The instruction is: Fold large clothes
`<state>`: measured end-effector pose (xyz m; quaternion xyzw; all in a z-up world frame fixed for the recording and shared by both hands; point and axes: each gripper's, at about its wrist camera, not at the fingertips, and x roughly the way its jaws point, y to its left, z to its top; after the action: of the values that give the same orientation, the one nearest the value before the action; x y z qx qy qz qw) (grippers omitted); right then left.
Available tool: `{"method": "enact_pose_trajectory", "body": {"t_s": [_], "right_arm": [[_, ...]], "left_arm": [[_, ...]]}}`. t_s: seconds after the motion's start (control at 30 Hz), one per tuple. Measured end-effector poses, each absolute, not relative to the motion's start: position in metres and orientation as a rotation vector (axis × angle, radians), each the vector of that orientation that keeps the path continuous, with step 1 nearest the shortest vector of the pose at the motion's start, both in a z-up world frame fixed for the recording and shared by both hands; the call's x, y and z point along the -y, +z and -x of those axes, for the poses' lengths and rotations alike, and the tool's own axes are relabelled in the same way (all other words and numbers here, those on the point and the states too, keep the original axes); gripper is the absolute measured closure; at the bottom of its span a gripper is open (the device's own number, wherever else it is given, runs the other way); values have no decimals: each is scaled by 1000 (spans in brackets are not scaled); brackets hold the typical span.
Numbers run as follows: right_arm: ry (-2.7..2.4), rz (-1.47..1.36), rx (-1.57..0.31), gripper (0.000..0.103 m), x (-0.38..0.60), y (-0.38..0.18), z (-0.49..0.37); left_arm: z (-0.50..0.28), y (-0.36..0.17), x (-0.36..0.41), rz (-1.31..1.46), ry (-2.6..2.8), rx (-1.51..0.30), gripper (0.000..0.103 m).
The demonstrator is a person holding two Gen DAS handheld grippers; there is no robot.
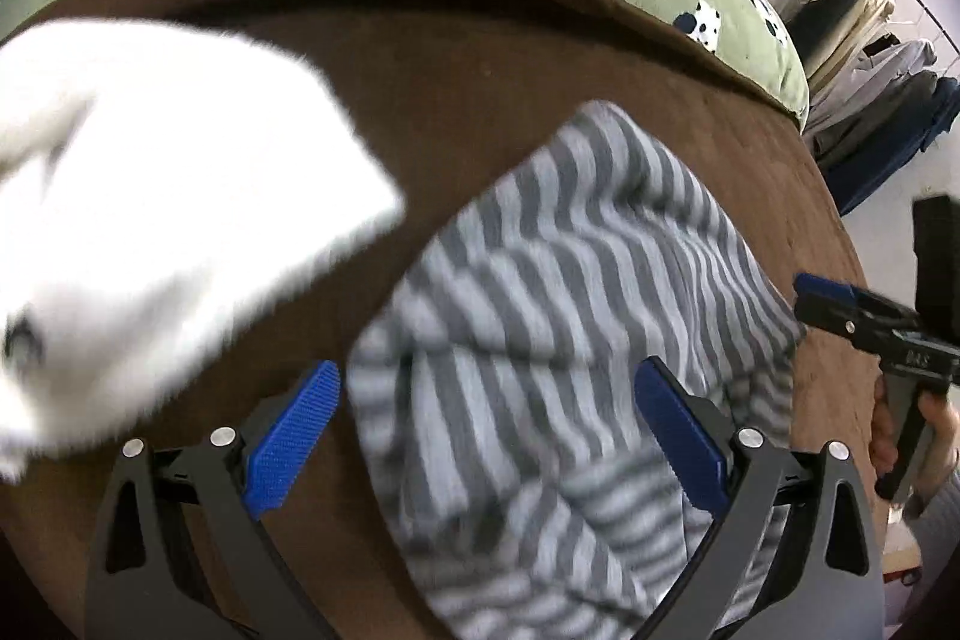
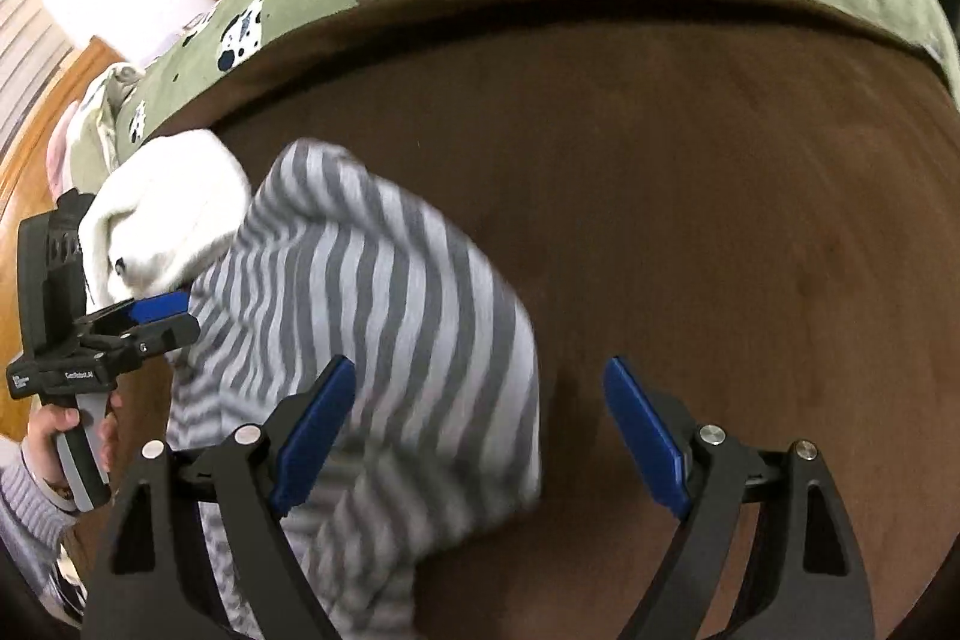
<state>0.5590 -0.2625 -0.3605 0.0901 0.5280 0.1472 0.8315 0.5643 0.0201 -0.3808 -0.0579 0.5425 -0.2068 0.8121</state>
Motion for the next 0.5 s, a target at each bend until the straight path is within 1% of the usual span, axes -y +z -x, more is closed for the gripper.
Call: {"method": "enact_pose_trajectory", "body": {"t_s": [0.1,0.2,0.23,0.27,0.3,0.37,0.4,0.43,0.47,0.5], "right_arm": [[356,-139,-1129,19,255,-368,-588],[398,-73,-1151,21,243,-378,-608],[412,-60,-1158,23,241,-382,-611],[426,-53,-1168,29,238,-385,-612],[442,-45,-1182,32,234,-389,-613],[440,-34,-1179,33,233,-394,-612],[438,-37,-1179,37,234,-395,-611],[438,-46,-1177,41,233,-394,-609],[444,-54,-1178,51,234,-394,-608],[452,-62,-1180,60,233,-393,-607]], "left_arm": [[-583,-385,-10,69,-451,-1165,7],[-601,-398,-2,76,-461,-1206,7],[-605,-402,-1,78,-466,-1216,7],[-605,-404,2,68,-470,-1216,7],[-604,-405,3,52,-475,-1206,7],[-599,-404,5,20,-499,-1186,15],[-597,-403,6,0,-505,-1178,17],[-596,-403,6,-5,-509,-1175,24],[-595,-402,5,-1,-514,-1170,32],[-594,-401,4,4,-516,-1169,36]]}}
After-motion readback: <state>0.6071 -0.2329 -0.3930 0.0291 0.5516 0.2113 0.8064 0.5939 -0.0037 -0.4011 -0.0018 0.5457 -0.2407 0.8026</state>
